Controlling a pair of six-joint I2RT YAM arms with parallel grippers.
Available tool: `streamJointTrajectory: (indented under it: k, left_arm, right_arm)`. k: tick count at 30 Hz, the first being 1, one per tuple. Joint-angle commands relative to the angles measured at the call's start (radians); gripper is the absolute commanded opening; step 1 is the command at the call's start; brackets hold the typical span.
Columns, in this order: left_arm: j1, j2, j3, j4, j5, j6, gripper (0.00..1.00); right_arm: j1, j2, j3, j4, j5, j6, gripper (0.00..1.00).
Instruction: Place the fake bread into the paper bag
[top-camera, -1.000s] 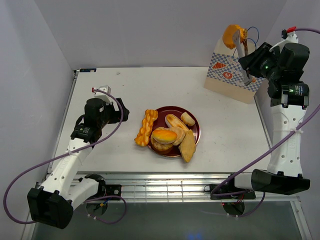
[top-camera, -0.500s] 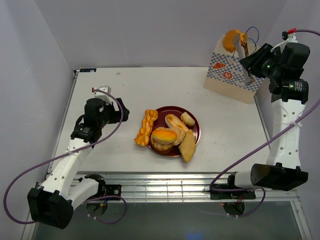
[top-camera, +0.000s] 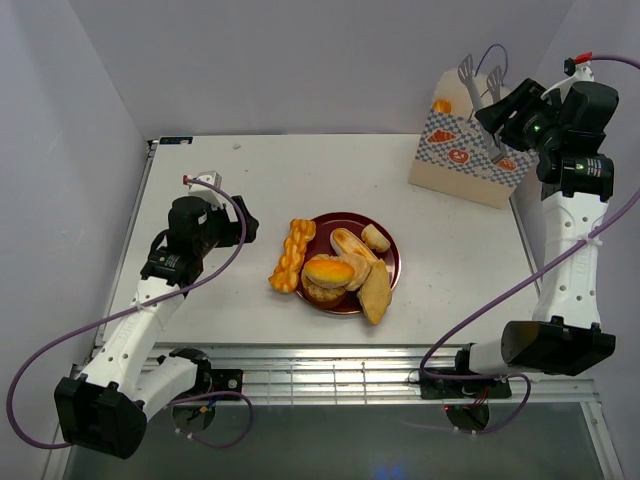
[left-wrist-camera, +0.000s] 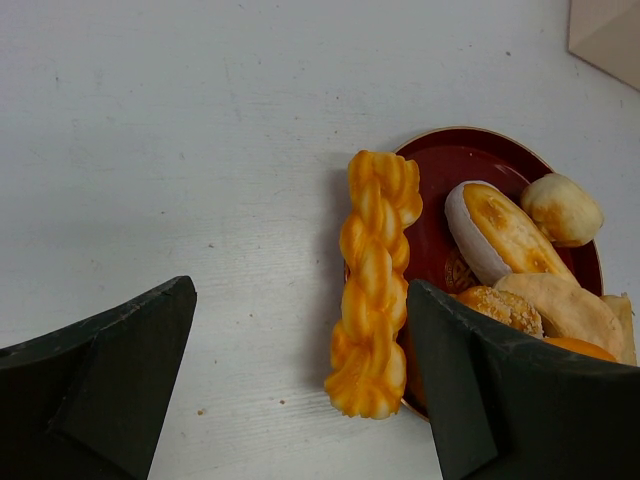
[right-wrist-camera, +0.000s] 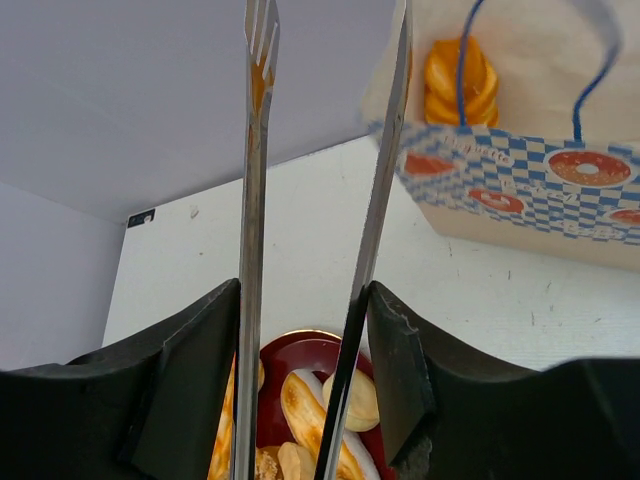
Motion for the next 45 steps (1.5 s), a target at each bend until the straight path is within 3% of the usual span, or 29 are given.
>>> streamJointTrajectory:
  k: [1,9,20,26,32,34,45]
  left_arm:
    - [-0.002,-0.025,0.041,0.003,0.013,0.001,0.97]
    - [-0.002,-0.022,0.041,0.002,0.01,0.003,0.97]
    - [-0.002,-0.023,0.042,-0.001,-0.002,0.01,0.98]
    - [-0.004,-0.042,0.044,-0.004,-0.028,0.017,0.98]
    - [-0.002,-0.042,0.041,-0.003,-0.066,0.009,0.93]
    - [-0.002,-0.03,0.045,-0.007,-0.059,0.009,0.98]
    - [-0.002,-0.022,0.05,-0.017,-0.088,0.01,0.98]
  right_arm:
    - [-0.012,0.005,0.016,0.067,-0.015,0.003,0.58]
    - [-0.01,0.005,0.016,0.069,-0.067,-0.01,0.56]
    - [0.004,-0.179,-0.235,0.156,-0.245,-0.004,0.56]
    - [0.092,-0.305,-0.476,0.173,-0.248,-0.046,0.56]
    - [0.263,-0.414,-0.706,0.158,-0.228,-0.124,0.57]
    - [0.309,-0.466,-0.773,0.151,-0.247,-0.147,0.57]
    - [0.471,-0.668,-0.942,0.023,-0.308,-0.343,0.6]
